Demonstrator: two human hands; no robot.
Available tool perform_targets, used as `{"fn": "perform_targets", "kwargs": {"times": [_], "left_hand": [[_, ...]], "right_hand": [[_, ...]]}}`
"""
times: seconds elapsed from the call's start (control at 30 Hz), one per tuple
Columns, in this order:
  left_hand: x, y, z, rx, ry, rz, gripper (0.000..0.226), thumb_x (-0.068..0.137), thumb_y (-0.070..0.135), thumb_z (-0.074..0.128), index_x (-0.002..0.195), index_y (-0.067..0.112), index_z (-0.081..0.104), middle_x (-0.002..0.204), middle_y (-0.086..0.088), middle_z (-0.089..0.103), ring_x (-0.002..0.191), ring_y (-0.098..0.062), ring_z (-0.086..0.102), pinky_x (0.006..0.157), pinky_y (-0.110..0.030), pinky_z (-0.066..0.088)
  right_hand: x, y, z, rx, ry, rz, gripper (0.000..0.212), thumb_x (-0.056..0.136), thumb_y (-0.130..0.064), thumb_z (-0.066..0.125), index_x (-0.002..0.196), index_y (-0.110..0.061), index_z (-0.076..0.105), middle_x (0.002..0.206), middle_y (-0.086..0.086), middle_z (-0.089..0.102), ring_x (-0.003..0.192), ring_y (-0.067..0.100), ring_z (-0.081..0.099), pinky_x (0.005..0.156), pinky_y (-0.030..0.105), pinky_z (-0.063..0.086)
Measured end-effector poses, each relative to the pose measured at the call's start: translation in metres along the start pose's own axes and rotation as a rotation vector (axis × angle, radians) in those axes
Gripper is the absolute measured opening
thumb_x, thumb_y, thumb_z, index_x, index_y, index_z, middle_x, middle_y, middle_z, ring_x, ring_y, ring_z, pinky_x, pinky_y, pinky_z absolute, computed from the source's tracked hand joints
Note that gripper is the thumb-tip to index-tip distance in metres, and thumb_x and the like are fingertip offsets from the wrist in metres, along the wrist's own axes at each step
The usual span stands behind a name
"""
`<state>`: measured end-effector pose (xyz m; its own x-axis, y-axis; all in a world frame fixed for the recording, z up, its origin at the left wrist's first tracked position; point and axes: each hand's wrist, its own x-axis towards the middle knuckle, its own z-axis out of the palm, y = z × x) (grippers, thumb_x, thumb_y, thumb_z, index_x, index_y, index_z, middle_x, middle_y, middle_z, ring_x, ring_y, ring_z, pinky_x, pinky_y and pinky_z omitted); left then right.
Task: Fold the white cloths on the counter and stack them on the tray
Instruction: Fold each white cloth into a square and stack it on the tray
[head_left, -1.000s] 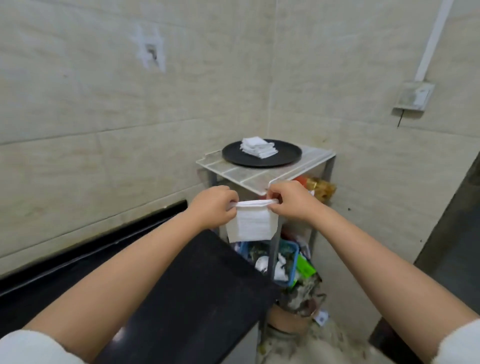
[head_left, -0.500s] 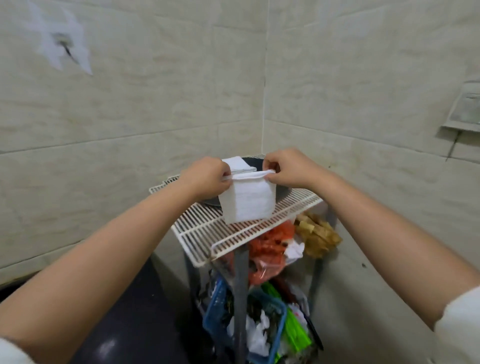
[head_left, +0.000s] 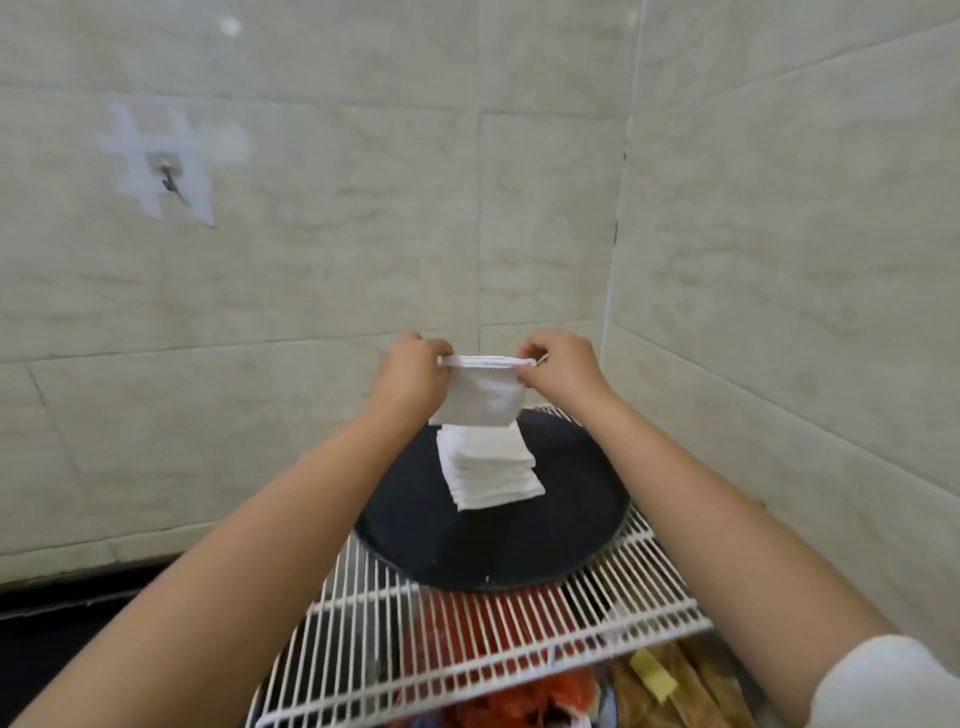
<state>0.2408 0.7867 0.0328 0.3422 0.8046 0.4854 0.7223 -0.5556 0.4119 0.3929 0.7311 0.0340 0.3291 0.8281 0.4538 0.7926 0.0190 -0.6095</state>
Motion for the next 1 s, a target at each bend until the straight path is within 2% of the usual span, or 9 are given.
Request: {"fn": "perform_targets", "kwargs": {"times": [0.13, 0.3, 0.4, 0.5, 0.63, 0.7, 0.8, 0.93, 1.0], "left_hand": [[0.019, -0.015, 0.034, -0.015, 0.039, -0.007, 0.035, 0.091, 0.000, 0.042, 0.120, 0.007, 0.060, 0.123, -0.015, 0.051, 0.102, -0.034, 0.056, 0.080, -0.028, 0.039], [0.002, -0.044, 0.083, 0.109, -0.296, 0.024, 0.035, 0.093, 0.006, 0.043, 0.124, 0.009, 0.057, 0.125, -0.015, 0.051, 0.109, -0.034, 0.054, 0.092, -0.033, 0.041], [-0.004, -0.048, 0.091, 0.133, -0.343, 0.094, 0.036, 0.091, 0.006, 0.045, 0.126, 0.010, 0.056, 0.124, -0.014, 0.052, 0.110, -0.031, 0.054, 0.093, -0.032, 0.041], [-0.004, -0.047, 0.093, 0.205, -0.406, 0.165, 0.036, 0.090, 0.007, 0.045, 0.124, 0.011, 0.056, 0.122, -0.013, 0.052, 0.110, -0.031, 0.053, 0.092, -0.037, 0.045], [-0.013, -0.049, 0.089, 0.269, -0.515, 0.148, 0.044, 0.092, 0.013, 0.045, 0.136, 0.015, 0.042, 0.131, -0.011, 0.045, 0.115, -0.030, 0.051, 0.093, -0.039, 0.046], [-0.020, -0.049, 0.080, 0.255, -0.461, 0.137, 0.048, 0.093, 0.018, 0.045, 0.139, 0.016, 0.036, 0.135, -0.008, 0.043, 0.116, -0.028, 0.050, 0.091, -0.038, 0.047], [-0.031, -0.061, 0.056, 0.387, -0.295, 0.095, 0.040, 0.092, 0.026, 0.045, 0.130, 0.014, 0.047, 0.130, -0.009, 0.050, 0.120, -0.028, 0.045, 0.094, -0.037, 0.041], [-0.061, -0.103, 0.001, 0.598, -0.276, -0.163, 0.043, 0.092, 0.035, 0.045, 0.128, 0.012, 0.049, 0.135, -0.012, 0.046, 0.132, -0.030, 0.032, 0.105, -0.040, 0.030], [-0.088, -0.126, -0.032, 0.645, -0.261, -0.313, 0.051, 0.096, 0.042, 0.037, 0.139, 0.016, 0.035, 0.149, -0.012, 0.030, 0.141, -0.030, 0.016, 0.113, -0.045, 0.018]], "right_hand": [[0.024, 0.026, 0.031, -0.053, 0.014, -0.044, 0.018, 0.080, 0.005, 0.053, 0.091, 0.008, 0.067, 0.101, 0.025, 0.063, 0.096, 0.034, 0.056, 0.072, 0.027, 0.033], [0.013, 0.079, 0.073, -0.190, -0.205, 0.026, 0.024, 0.081, 0.007, 0.048, 0.096, 0.003, 0.067, 0.108, 0.020, 0.061, 0.102, 0.031, 0.056, 0.072, 0.019, 0.032], [0.004, 0.091, 0.077, -0.223, -0.240, 0.030, 0.025, 0.081, 0.006, 0.049, 0.097, 0.002, 0.067, 0.109, 0.017, 0.059, 0.103, 0.027, 0.055, 0.070, 0.013, 0.027], [0.002, 0.094, 0.075, -0.253, -0.246, 0.014, 0.023, 0.079, 0.004, 0.050, 0.095, 0.000, 0.067, 0.106, 0.013, 0.059, 0.101, 0.026, 0.055, 0.074, 0.019, 0.032], [-0.003, 0.092, 0.071, -0.434, -0.441, 0.030, 0.027, 0.078, -0.001, 0.050, 0.100, -0.009, 0.063, 0.109, 0.010, 0.058, 0.096, 0.026, 0.057, 0.073, 0.030, 0.044], [-0.004, 0.080, 0.065, -0.553, -0.454, -0.005, 0.033, 0.081, -0.006, 0.051, 0.113, -0.011, 0.058, 0.115, 0.010, 0.056, 0.102, 0.028, 0.055, 0.077, 0.033, 0.045], [-0.003, 0.044, 0.062, -0.553, -0.444, -0.142, 0.041, 0.087, -0.020, 0.054, 0.127, -0.013, 0.050, 0.130, 0.010, 0.051, 0.117, 0.030, 0.050, 0.094, 0.038, 0.044], [-0.009, -0.031, 0.094, -0.443, -0.502, -0.395, 0.042, 0.089, -0.030, 0.051, 0.126, -0.009, 0.052, 0.133, 0.015, 0.051, 0.122, 0.033, 0.047, 0.099, 0.041, 0.041], [-0.022, -0.075, 0.120, -0.405, -0.541, -0.522, 0.049, 0.092, -0.036, 0.046, 0.135, -0.014, 0.041, 0.147, 0.011, 0.035, 0.135, 0.031, 0.031, 0.109, 0.045, 0.029]]}}
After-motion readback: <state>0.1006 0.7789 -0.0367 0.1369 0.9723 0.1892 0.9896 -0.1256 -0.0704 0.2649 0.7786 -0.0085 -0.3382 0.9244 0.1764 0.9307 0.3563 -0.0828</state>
